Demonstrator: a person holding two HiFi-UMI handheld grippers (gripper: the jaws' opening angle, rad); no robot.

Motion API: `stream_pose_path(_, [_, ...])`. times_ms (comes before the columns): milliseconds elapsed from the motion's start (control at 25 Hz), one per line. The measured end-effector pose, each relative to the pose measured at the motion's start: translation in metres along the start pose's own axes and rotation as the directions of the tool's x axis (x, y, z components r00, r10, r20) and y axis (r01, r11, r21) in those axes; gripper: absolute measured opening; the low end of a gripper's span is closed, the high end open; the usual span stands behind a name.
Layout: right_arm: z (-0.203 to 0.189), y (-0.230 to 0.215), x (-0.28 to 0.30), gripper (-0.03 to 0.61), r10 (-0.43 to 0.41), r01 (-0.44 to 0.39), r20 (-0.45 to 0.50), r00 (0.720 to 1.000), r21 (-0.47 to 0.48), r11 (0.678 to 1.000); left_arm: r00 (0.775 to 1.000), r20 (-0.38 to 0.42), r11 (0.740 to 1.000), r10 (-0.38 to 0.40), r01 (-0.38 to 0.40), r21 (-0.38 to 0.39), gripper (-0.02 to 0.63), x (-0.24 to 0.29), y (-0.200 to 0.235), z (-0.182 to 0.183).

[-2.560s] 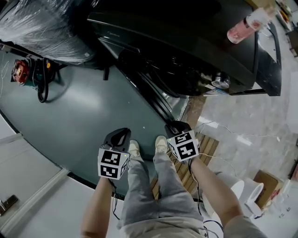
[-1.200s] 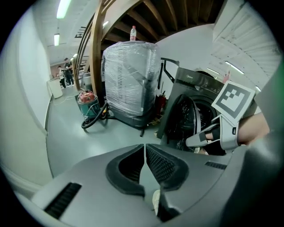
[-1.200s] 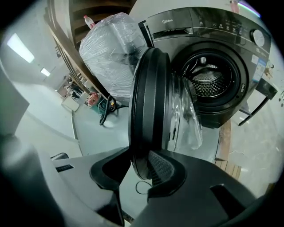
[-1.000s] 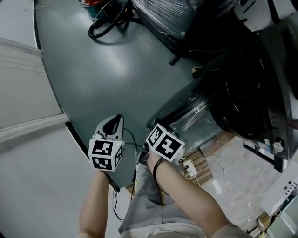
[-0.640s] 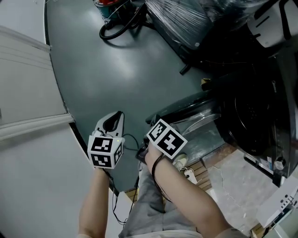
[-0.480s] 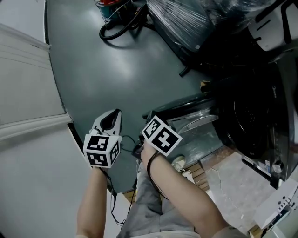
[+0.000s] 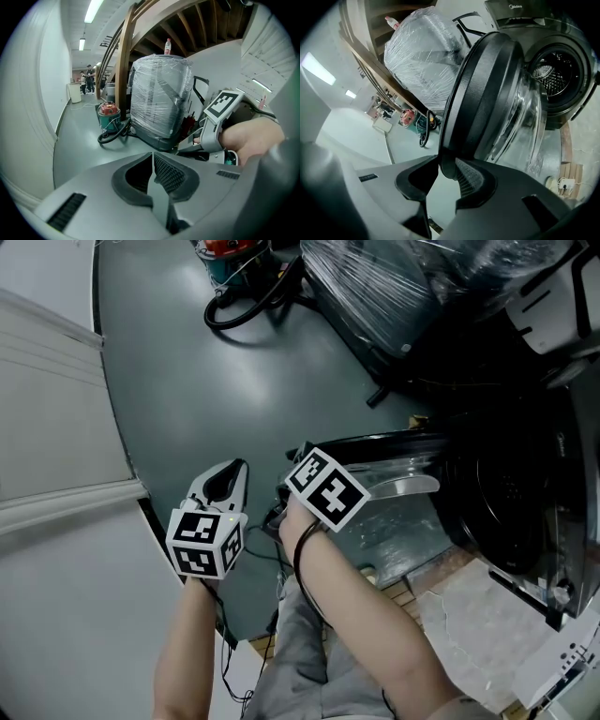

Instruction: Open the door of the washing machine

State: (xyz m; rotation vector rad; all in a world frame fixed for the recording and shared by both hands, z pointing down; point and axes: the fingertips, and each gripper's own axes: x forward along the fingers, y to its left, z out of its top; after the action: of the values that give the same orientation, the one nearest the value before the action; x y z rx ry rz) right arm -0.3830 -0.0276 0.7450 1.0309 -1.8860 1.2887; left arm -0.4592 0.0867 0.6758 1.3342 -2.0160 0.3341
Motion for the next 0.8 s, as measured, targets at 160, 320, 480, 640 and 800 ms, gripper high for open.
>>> stream_pose_path(160, [0.006, 0.008, 0.007, 0.135, 0.015, -0.015, 0.023, 1.0, -0.031, 0.999, 1.0, 0.019, 1.0, 0.007, -0.006, -0.011, 0.031, 0.008, 0.009, 0.01])
stream_pose_path(320, [0.008, 0.011, 0.01, 0.133, 0.021, -0.02, 0.022, 1.0, -0.036, 0.999, 0.999, 0.029, 0.999, 0.014, -0.013, -0.031, 0.031, 0.012, 0.016, 0.016])
stream_pose_path(480, [0.005, 0.013, 0.011, 0.133, 0.031, -0.031, -0.009, 0.999, -0.066, 0.997, 1.0, 0.024, 0.999, 0.016, -0.015, -0.037, 0.031, 0.01, 0.016, 0.015])
stream_pose_path(640, [0.004, 0.015, 0.007, 0.137, 0.069, -0.074, -0.05, 0.996, -0.105, 0.992, 1.0, 0.015, 0.999, 0.012, -0.011, -0.039, 0.031, 0.007, 0.01, 0.016])
stream_pose_path(800, [0.01, 0.009, -0.008, 0.141, 0.11, -0.117, -0.063, 0.992, -0.102, 0.988, 1.0, 0.009, 0.999, 0.004, -0.004, -0.034, 0.031, 0.003, -0.007, 0.022])
